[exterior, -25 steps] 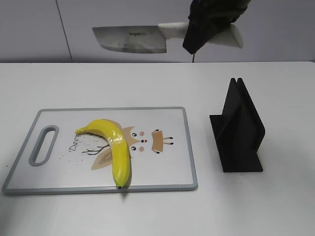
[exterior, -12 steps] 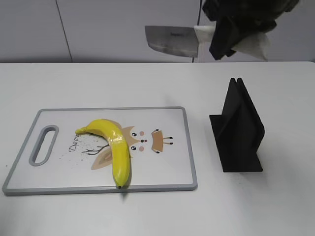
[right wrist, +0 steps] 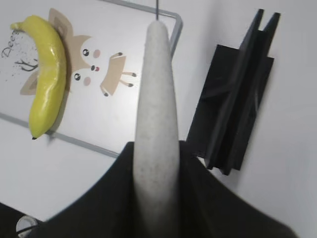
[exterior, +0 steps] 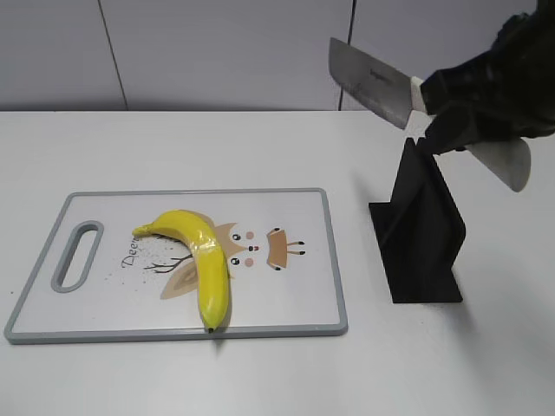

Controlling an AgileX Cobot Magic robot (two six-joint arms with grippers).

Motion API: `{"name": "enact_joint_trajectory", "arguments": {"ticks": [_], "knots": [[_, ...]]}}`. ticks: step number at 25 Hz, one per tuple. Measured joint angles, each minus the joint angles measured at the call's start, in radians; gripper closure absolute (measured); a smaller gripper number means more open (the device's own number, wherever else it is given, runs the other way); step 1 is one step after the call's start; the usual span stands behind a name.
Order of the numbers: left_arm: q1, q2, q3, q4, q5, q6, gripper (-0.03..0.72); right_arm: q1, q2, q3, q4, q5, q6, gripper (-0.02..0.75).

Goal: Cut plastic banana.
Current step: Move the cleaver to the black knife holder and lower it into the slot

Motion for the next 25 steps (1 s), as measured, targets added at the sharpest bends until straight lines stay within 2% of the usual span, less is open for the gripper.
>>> {"name": "enact_joint_trajectory", "arguments": {"ticks": [8, 14, 17, 21, 25], "knots": [[0.0, -0.296, 0.139, 0.004, 0.005, -0.001, 0.181, 0.0, -0.098, 0.102, -0.199, -0.044, 0.227, 0.548], [-0.012, -0.446, 0.154, 0.016, 0.003, -0.002, 0.197, 0.0, -0.127, 0.154, -0.266, -0.055, 0.333, 0.548], [-0.055, -0.467, 0.156, 0.023, 0.003, -0.002, 0.208, 0.0, -0.133, 0.189, -0.277, -0.062, 0.358, 0.548], [-0.147, -0.467, 0.156, 0.029, 0.003, -0.007, 0.224, 0.0, -0.134, 0.237, -0.276, -0.083, 0.364, 0.548], [-0.209, -0.467, 0.156, 0.045, 0.002, -0.022, 0.287, 0.0, -0.134, 0.272, -0.276, -0.13, 0.367, 0.548]]}}
